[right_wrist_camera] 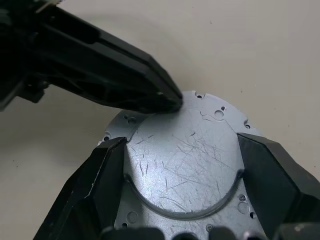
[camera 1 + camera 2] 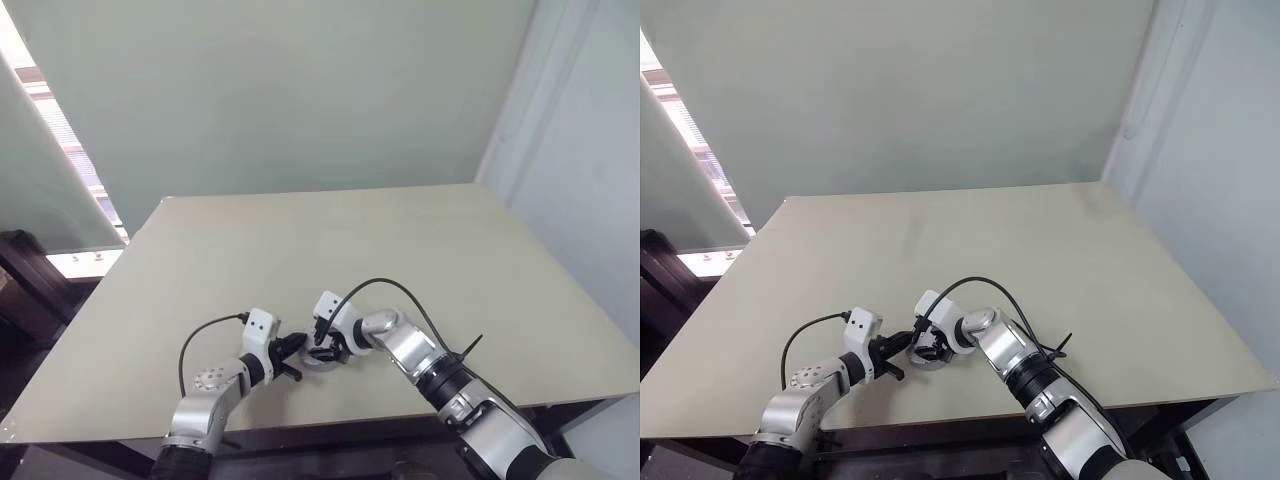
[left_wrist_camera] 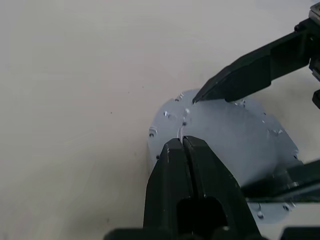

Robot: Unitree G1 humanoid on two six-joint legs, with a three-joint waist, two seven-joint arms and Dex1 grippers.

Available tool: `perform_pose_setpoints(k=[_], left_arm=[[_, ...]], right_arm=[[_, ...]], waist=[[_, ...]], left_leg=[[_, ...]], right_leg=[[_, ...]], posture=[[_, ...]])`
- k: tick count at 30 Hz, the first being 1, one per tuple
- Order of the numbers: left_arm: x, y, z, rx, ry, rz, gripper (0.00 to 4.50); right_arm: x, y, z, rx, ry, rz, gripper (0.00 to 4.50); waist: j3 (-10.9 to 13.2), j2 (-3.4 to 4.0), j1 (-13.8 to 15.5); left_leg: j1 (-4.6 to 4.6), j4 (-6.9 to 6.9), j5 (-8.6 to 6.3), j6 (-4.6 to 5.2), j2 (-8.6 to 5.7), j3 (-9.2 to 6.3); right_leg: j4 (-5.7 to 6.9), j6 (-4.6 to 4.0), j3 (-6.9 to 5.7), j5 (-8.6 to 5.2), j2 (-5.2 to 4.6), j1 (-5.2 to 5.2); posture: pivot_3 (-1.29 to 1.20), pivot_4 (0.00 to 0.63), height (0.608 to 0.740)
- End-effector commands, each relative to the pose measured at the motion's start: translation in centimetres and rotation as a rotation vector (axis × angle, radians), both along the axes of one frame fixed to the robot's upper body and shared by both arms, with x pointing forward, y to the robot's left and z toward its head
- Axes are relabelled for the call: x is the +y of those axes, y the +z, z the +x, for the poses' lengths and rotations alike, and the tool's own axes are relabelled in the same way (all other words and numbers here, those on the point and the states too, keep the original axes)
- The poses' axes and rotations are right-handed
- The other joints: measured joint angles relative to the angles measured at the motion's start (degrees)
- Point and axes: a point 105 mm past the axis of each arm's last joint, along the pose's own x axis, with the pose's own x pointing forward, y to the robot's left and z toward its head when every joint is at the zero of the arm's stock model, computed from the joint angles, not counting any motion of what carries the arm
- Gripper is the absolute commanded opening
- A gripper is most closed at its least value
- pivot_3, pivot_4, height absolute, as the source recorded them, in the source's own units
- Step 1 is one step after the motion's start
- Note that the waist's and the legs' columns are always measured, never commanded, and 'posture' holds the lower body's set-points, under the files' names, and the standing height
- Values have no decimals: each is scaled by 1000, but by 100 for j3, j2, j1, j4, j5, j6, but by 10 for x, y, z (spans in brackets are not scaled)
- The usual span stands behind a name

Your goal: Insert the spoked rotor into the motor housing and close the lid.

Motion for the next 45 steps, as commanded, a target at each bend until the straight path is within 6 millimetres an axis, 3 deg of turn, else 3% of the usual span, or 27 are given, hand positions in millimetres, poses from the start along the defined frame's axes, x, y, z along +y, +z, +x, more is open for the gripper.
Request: perform_pose_setpoints(k=[1, 5, 12, 20, 23, 31, 37, 45], left_arm=[[-2, -12, -4, 41, -25, 43, 0], [-2, -13, -5, 46, -32, 44, 0], [-2, -15, -5, 52, -40, 49, 0], [-5, -16, -4, 58, -49, 48, 0], [-6, -16, -4, 60, -53, 47, 0], [-9, -17, -5, 60, -62, 42, 0], [-10, -17, -7, 60, -65, 40, 0], [-10, -17, -7, 58, -65, 40, 0]], right_arm=[[-19, -20, -5, 52, -33, -88, 3235], [-19, -19, -8, 68, -13, -86, 4487], [-16, -11, -5, 80, -41, -34, 4487], [-12, 20, 8, 167, -146, 188, 4487], [-20, 37, 20, 190, -214, 291, 4487], [-48, 54, 38, 431, -451, 543, 4487], [-66, 35, 34, 674, -617, 594, 4487], [-65, 10, 20, 905, -696, 650, 4487]], waist=[[-6, 8, 2], [-16, 9, -3], [-18, 13, -5], [-17, 13, -1], [-17, 13, -1], [-15, 14, -1], [-15, 14, -1], [-15, 16, -3]], left_leg=[[0, 0, 0, 0, 0, 0], [0, -1, 0, 0, -1, 0], [43, -7, 0, -1, 6, 2], [49, -8, -1, -1, 5, 1], [48, -8, -1, -1, 5, 1], [34, -14, 0, 0, 5, 2], [26, -17, 0, 0, 3, 5], [2, -16, 2, 4, 3, 7]], right_leg=[[-1, 0, 0, 0, 0, 0], [-1, 2, 0, -1, -1, 1], [2, -12, 0, -10, 4, 26], [1, -11, 0, -11, 3, 40], [0, -11, 0, -11, 3, 41], [-1, -10, 1, -11, 3, 25], [-4, -11, 3, -11, 2, 20], [-4, -10, 4, -11, 3, -2]], posture=[[0, 0, 740], [0, 0, 740], [0, 0, 740], [0, 0, 740], [0, 0, 740], [0, 0, 740], [0, 0, 740], [0, 0, 740]])
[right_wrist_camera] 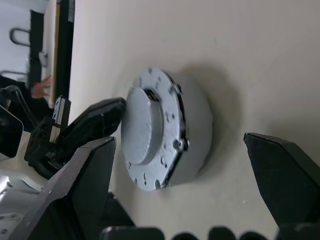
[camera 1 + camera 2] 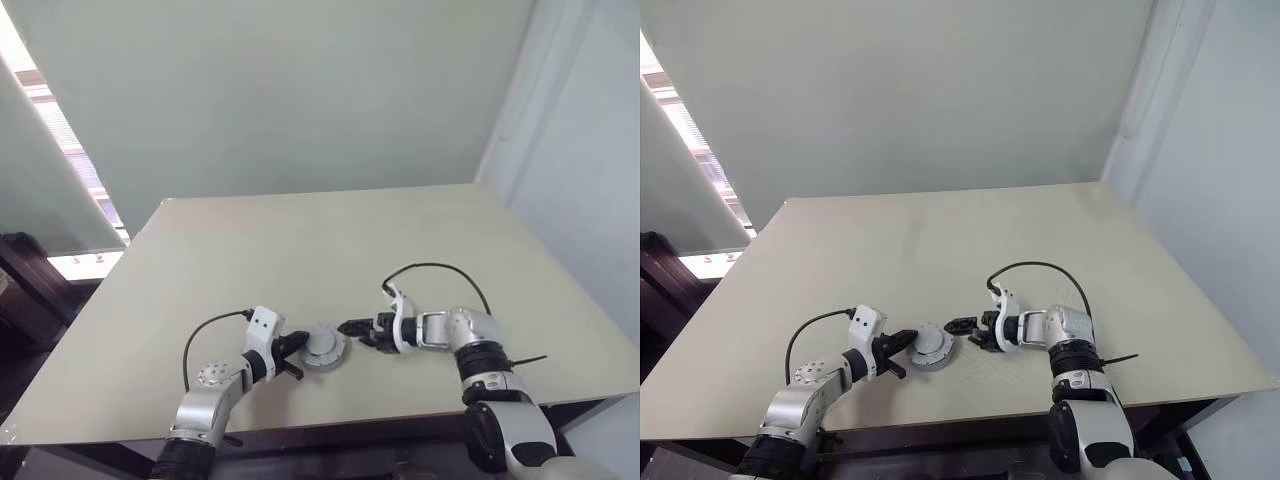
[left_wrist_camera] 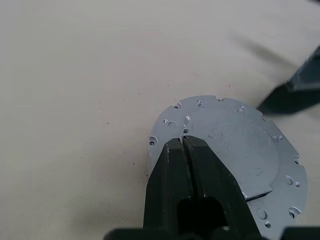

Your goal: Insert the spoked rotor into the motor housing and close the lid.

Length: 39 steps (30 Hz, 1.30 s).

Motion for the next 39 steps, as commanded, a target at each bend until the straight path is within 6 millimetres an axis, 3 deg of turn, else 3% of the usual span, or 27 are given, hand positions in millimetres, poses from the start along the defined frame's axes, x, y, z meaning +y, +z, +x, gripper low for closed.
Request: perform_pose_setpoints(k=[1, 15, 23, 27, 34, 39], left_arm=[[-5, -15, -10, 62, -27, 20, 0], [-1, -13, -14, 61, -19, 27, 0], [0, -13, -14, 60, -10, 27, 0], [0, -13, -14, 60, -9, 26, 0], [-2, -13, -12, 57, -11, 22, 0], [-3, -12, -12, 60, -13, 12, 0]], right_arm=[[9, 8, 3, 14, -15, 80, 4487], [42, 7, -5, 115, -20, 215, 4487], [43, 10, -3, 122, -32, 241, 4487], [41, 7, -4, 132, -35, 225, 3585], [42, 3, -7, 142, -22, 203, 1295], [43, 1, -9, 145, -20, 197, 1224]], waist=[[0, 0, 0], [-1, -1, -33], [1, 1, -113], [1, 2, -120], [1, 3, -147], [1, 4, -148]], left_leg=[[-2, 0, 0, 0, 0, 0], [-7, -6, -1, 1, 1, 0], [-7, -6, 0, 1, 3, -1], [-8, -4, 0, 1, 2, -1], [-9, -5, 0, 1, 3, -1], [-6, -5, 0, 1, 4, 0]], right_leg=[[0, 3, 0, 2, 0, -2], [-4, 12, 1, 7, 1, -10], [-3, 12, 0, 7, 4, -10], [-3, 12, -1, 7, 2, -9], [-3, 12, 0, 7, 3, -11], [-2, 12, 0, 7, 3, -8]], posture=[[0, 0, 740], [0, 0, 740], [0, 0, 740], [0, 0, 740], [0, 0, 740], [0, 0, 740]])
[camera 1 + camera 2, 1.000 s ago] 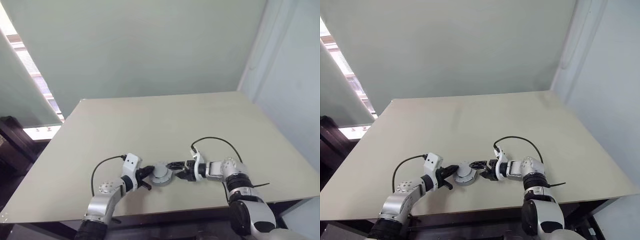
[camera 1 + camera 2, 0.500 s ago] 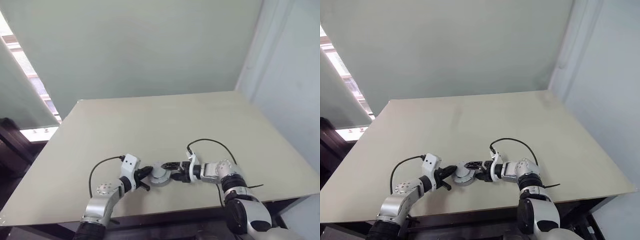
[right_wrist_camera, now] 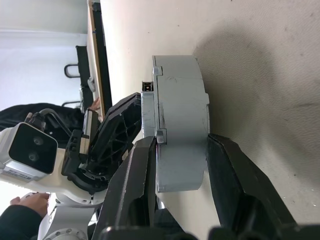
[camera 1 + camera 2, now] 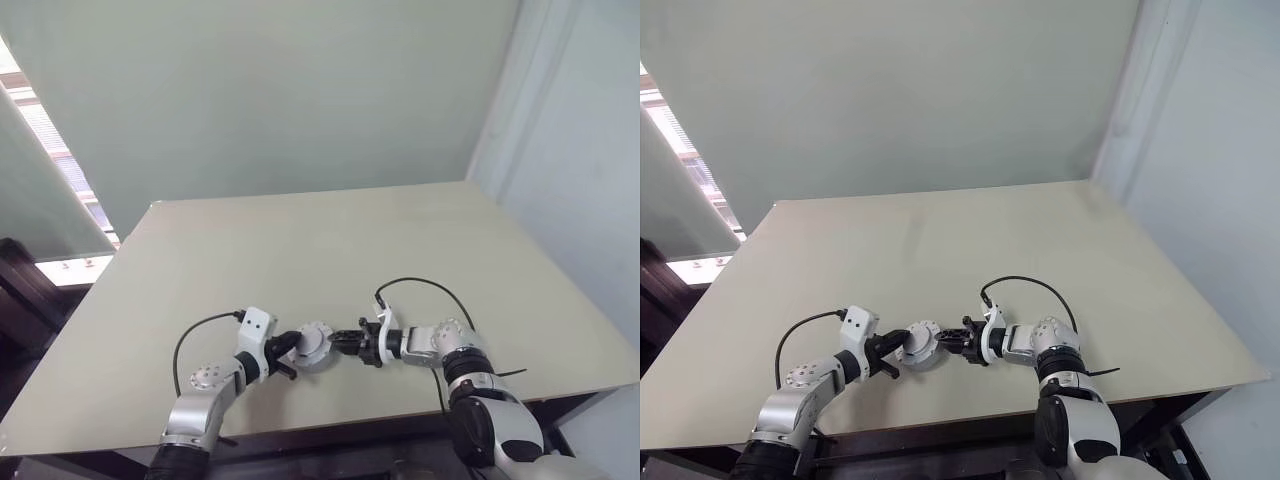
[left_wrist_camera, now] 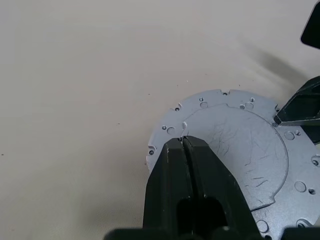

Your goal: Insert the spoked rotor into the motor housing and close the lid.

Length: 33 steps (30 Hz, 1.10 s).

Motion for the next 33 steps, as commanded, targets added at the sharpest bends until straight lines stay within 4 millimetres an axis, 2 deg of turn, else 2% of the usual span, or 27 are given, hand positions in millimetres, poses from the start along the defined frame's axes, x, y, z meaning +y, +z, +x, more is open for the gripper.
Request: perform_pose_setpoints(k=[1, 7, 9, 13, 21, 24, 26, 29, 33], left_arm=[[-15, -13, -11, 68, -58, -14, 0], [-9, -12, -8, 95, -22, -24, 0], [-5, -9, -10, 117, -29, -27, 387], [10, 2, -13, 121, -5, -44, 1664], [71, 40, -5, 40, 229, -189, 4500], [100, 55, -4, -18, 384, -326, 4500], [107, 57, -9, -9, 429, -418, 4500], [112, 54, -20, 21, 468, -524, 4500], [108, 47, -32, 64, 498, -659, 4500]], right_arm=[[12, 11, 3, -34, 29, 19, 1224], [12, 9, 2, -33, 30, 9, 1223], [12, 8, 1, -31, 30, 3, 1223], [12, 5, 0, -27, 31, -3, 1223], [10, 3, 0, -28, 14, -2, 1222], [10, 4, 0, -22, 3, 24, 1222], [12, 6, 0, -15, -5, 52, 1222], [17, 12, 0, -2, -31, 127, 1222], [30, 28, 2, 6, -65, 261, 1221]], waist=[[0, 0, 0], [0, 0, -1], [0, 0, -4], [1, 2, -69], [8, -1, -147], [10, -5, -147], [11, -5, -148], [13, -9, -148], [38, -42, -151]], left_leg=[[0, 0, 0, 0, 0, 0], [0, 0, 0, 0, 0, 0], [0, 0, 0, 0, 1, -1], [0, -1, 0, 0, 2, 0], [-5, -6, 0, 0, 8, -5], [-6, -7, 0, 0, 8, -5], [-6, -8, 0, -1, 8, -4], [-7, -12, -1, -1, 8, -4], [-12, -15, 0, -1, 10, -5]], right_leg=[[0, 0, 0, 0, 0, 0], [0, 0, 0, 0, 0, 0], [2, 0, -1, 0, 1, 0], [2, 0, 0, 0, 2, -2], [1, 0, -2, 0, 5, -14], [-1, 0, -1, 0, 4, -14], [-2, 0, 0, 0, 3, -14], [-6, 0, 1, 0, 3, -15], [-8, -1, -1, 0, 4, -19]], posture=[[0, 0, 740], [0, 0, 740], [0, 0, 740], [0, 0, 740], [0, 0, 740], [0, 0, 740], [0, 0, 740], [0, 0, 740], [0, 0, 740]])
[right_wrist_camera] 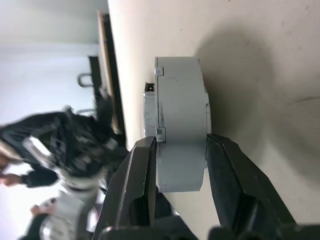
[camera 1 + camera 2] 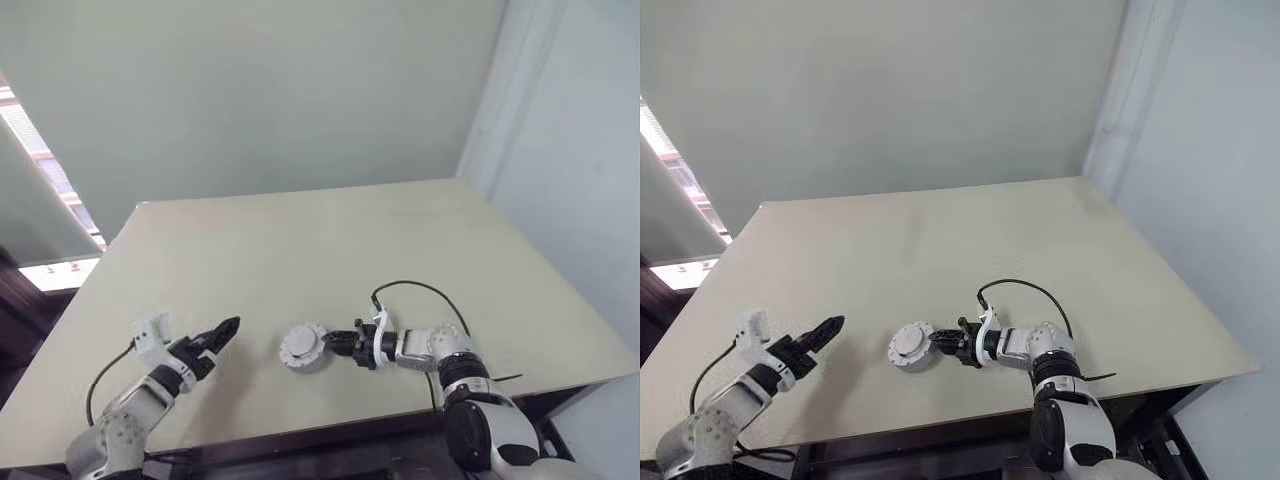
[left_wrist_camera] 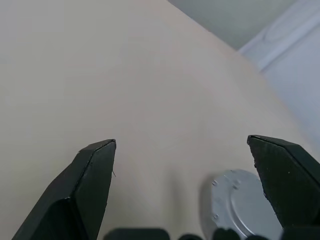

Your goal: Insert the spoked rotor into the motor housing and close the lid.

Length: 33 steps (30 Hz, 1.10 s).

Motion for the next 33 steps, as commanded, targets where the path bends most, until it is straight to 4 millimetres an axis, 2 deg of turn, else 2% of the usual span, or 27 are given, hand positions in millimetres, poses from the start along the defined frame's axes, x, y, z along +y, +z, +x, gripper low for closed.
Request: perform_pose_setpoints(k=[1, 7, 11, 16, 24, 28, 33], left_arm=[[-2, 12, -3, -51, 23, -91, 4500], [-5, 2, -12, -43, 112, -252, 4500], [-9, 5, -15, -67, 139, -355, 4500], [-32, 14, -16, -93, 83, -565, 4500], [-68, 8, -15, -26, -23, -684, 4500], [-75, 12, -9, -48, -32, -741, 4500], [-81, 19, 1, -85, -37, -807, 4500]], right_arm=[[21, 31, 6, -30, -27, 187, 1221], [31, 47, 6, -40, -23, 269, 1221], [34, 58, 7, -56, -17, 305, 1221], [39, 78, 7, -108, 13, 347, 1220], [48, 106, 3, -186, 64, 382, 1220], [51, 113, 0, -207, 82, 386, 1220], [52, 112, -4, -207, 101, 366, 1220]], waist=[[13, -14, 3], [28, -25, 31], [31, -27, 28], [41, -30, 32], [49, -30, 27], [52, -32, 32], [53, -33, 32]], left_leg=[[-3, 0, 0, 0, 1, -1], [-10, 2, 0, -1, -4, 0], [-11, 0, -1, -1, -3, 0], [-13, 2, -1, -1, -3, 0], [-16, 1, -1, 0, -4, 3], [-17, 1, -1, -1, -4, 2], [-18, 3, 0, -1, -4, 3]], right_leg=[[1, 0, -1, 0, 1, -4], [-6, 0, 0, 0, -4, -5], [-7, -1, 0, 0, -3, -6], [-7, -1, -1, -1, -3, -6], [-9, -7, 1, -4, -2, -8], [-9, -11, 0, -6, -2, -9], [-10, -13, 0, -7, -2, -9]], posture=[[0, 0, 740], [0, 0, 740], [0, 0, 740], [0, 0, 740], [0, 0, 740], [0, 0, 740], [0, 0, 740]])
